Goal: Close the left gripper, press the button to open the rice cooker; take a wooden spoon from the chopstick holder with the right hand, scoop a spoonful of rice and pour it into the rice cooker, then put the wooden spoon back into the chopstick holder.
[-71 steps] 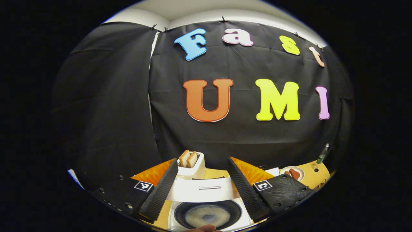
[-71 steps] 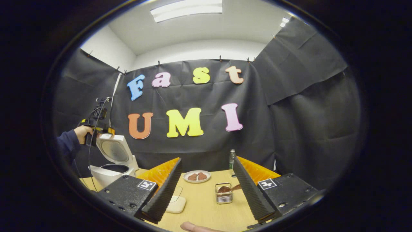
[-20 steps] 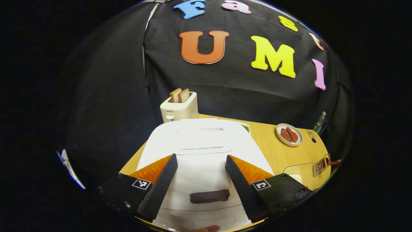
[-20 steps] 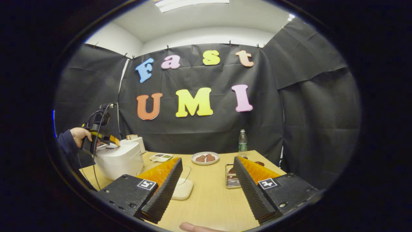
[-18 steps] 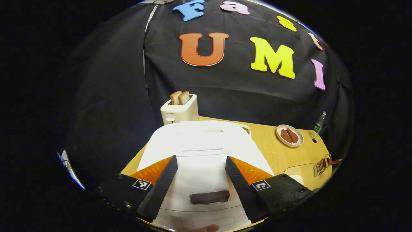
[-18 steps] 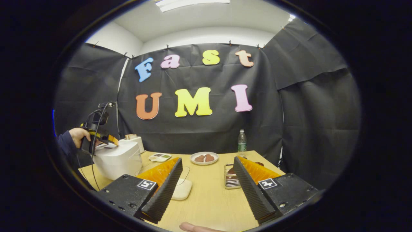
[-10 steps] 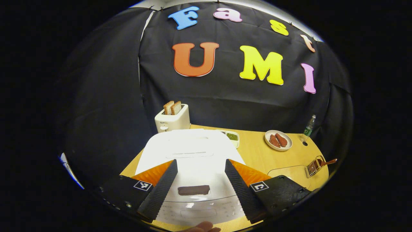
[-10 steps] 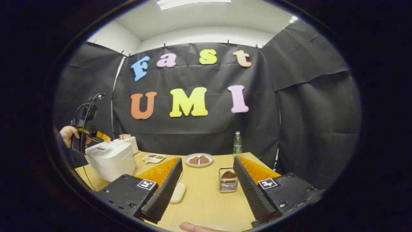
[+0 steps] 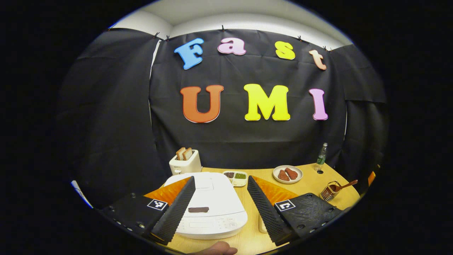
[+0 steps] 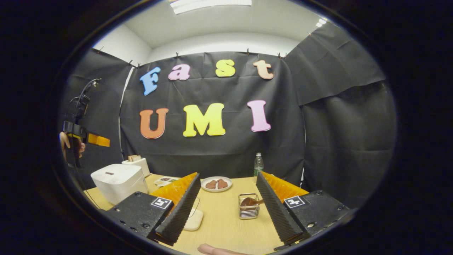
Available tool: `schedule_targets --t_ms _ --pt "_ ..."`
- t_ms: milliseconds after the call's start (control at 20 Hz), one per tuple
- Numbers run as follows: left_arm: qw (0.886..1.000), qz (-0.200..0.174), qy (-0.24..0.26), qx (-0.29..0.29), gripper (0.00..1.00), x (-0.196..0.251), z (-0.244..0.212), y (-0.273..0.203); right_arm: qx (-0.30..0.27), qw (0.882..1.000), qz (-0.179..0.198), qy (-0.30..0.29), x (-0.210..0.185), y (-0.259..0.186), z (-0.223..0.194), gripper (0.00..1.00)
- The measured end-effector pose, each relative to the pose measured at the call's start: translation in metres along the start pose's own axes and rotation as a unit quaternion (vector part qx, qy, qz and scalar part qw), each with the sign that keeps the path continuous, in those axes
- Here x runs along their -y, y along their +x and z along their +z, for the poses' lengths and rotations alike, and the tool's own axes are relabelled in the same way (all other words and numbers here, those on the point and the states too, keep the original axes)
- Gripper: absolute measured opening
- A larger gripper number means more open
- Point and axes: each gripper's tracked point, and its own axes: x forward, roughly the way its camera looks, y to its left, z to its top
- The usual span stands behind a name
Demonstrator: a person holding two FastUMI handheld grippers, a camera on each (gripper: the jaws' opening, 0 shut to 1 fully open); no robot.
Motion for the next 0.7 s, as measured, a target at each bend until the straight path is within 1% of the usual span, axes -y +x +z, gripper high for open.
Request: schedule_targets --t_ms 150,250,300,350,450,500,600,700 --pt "0.999 -0.006 0.017 0.038 0.94 0.018 0.006 -0.024 0.004 1.000 0.002 0.001 0.000 -0.008 0.010 1.00" --pt "0.998 -0.012 0.023 0.050 0.95 0.028 0.006 -0.040 0.015 1.000 -0.001 -0.006 0.001 -0.013 0.020 0.97" --pt "0.998 -0.016 0.022 0.055 0.96 0.034 0.005 -0.049 0.022 1.000 0.001 -0.010 -0.001 -0.016 0.025 0.99" --pt "0.998 -0.017 0.020 0.063 0.97 0.038 0.006 -0.058 0.028 1.000 0.004 -0.012 -0.004 -0.019 0.030 0.98" --pt "0.996 -0.011 0.021 0.082 0.95 0.040 0.008 -0.070 0.034 0.999 0.008 -0.017 -0.008 -0.025 0.038 0.98" --pt "0.996 -0.010 0.020 0.087 0.95 0.043 0.006 -0.076 0.037 0.999 0.010 -0.017 -0.009 -0.026 0.041 1.00" --pt "0.996 -0.012 0.014 0.093 0.95 0.052 0.002 -0.087 0.044 0.999 0.013 -0.019 -0.011 -0.029 0.048 0.99" --pt "0.995 -0.022 0.022 0.095 0.95 0.062 -0.002 -0.096 0.049 0.999 0.009 -0.020 -0.008 -0.032 0.054 0.99"
